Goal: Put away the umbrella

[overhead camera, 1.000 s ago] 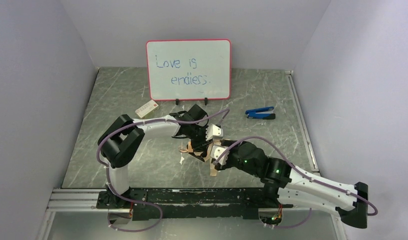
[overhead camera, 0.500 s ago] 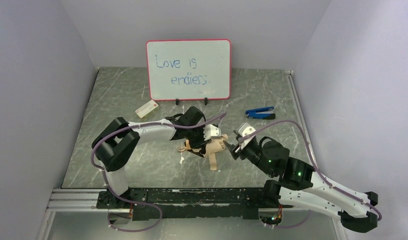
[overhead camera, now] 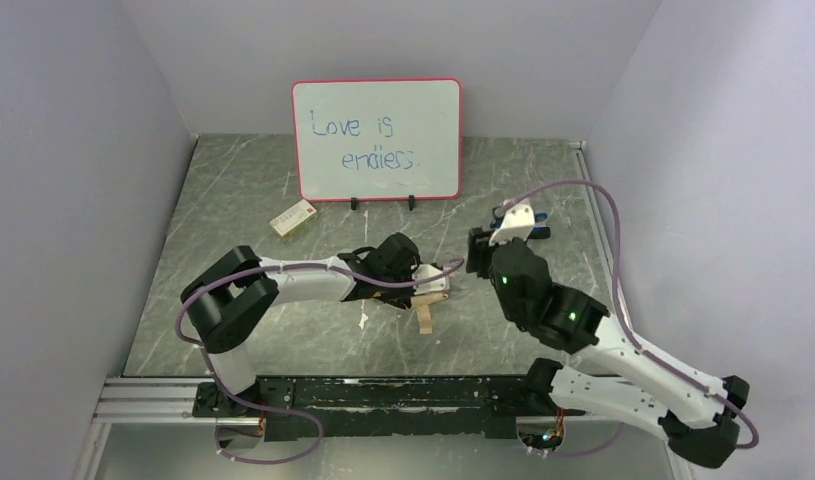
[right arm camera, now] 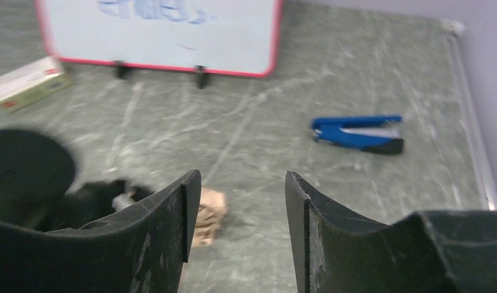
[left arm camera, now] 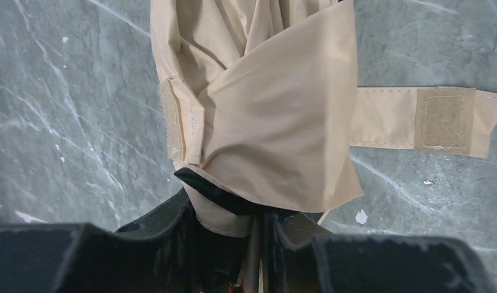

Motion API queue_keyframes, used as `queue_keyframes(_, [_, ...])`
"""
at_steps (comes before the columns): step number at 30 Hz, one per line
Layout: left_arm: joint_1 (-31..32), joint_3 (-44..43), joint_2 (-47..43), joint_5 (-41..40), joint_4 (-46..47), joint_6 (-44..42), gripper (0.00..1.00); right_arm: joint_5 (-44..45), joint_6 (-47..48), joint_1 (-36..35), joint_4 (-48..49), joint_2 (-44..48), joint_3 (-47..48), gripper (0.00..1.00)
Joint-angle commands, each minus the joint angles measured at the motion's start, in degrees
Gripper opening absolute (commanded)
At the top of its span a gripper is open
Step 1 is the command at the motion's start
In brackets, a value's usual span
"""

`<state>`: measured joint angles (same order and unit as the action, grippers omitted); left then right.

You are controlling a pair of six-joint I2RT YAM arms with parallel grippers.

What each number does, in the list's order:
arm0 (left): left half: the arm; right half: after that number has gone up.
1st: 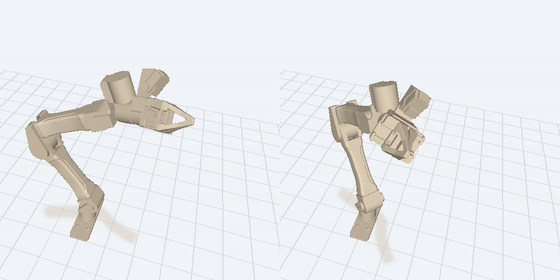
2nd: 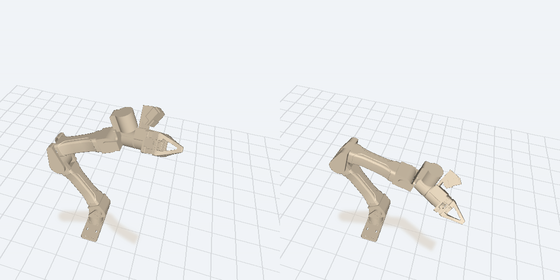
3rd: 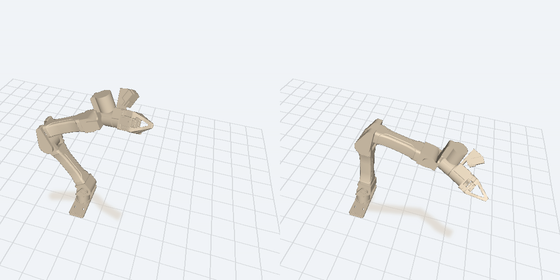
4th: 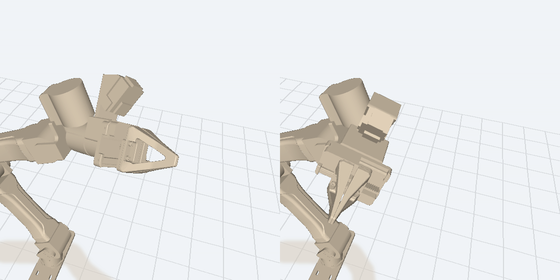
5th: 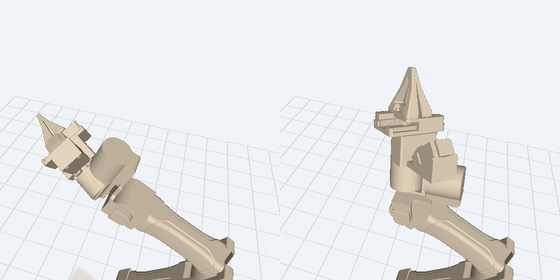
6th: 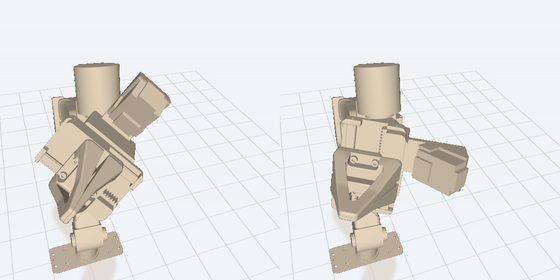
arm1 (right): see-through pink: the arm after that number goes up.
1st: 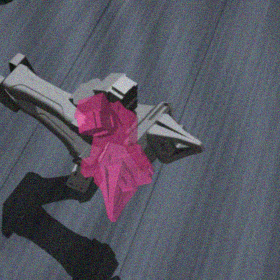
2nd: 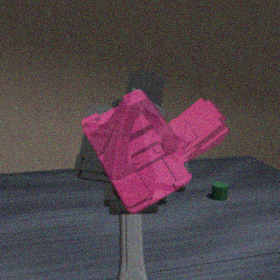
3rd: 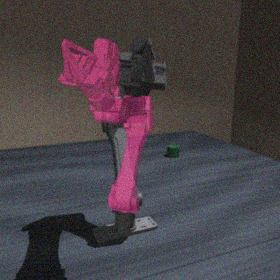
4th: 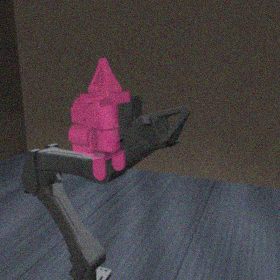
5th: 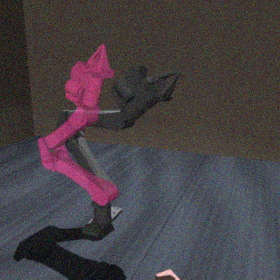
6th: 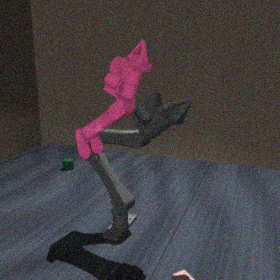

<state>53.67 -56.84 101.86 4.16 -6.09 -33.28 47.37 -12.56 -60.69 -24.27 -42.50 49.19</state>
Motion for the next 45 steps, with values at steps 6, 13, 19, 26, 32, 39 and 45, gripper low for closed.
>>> queue_keyframes(6, [4.9,7.57,4.27,-15.45,-2.08,-0.58,0.05,-39.02,-2.4,39.37,-0.24,-11.87,4.89,0.58])
queue_keyframes(13, [9.67,9.97,7.49,-25.71,1.5,-3.5,0.05,-54.31,-4.06,44.69,12.32,-21.2,2.0,0.58])
queue_keyframes(19, [12.74,12.77,7.12,-29.23,5.57,-4.33,0.05,-62.85,0.49,44.58,18.79,-29.14,1.44,0.58])
queue_keyframes(26, [14.45,14.23,7.38,-33.42,9.36,-5.9,0.05,-71.8,15.03,40.77,22.21,-36.45,2.21,0.59])
queue_keyframes(32, [15.72,15.79,7.73,-35.66,11.99,-7.49,0.05,-79.28,35.12,33.07,9.98,-41.31,7.87,0.66])
queue_keyframes(39, [16.79,16.32,8.25,-36.77,13.07,-8.2,0.05,-82.73,53.49,32.38,-7.61,-44.52,13.83,0.71])
queue_keyframes(45, [17.15,16.41,8.7,-37.11,13.54,-8.89,0.05,-82.42,60.05,31.72,-15.31,-46.03,16.94,0.73])
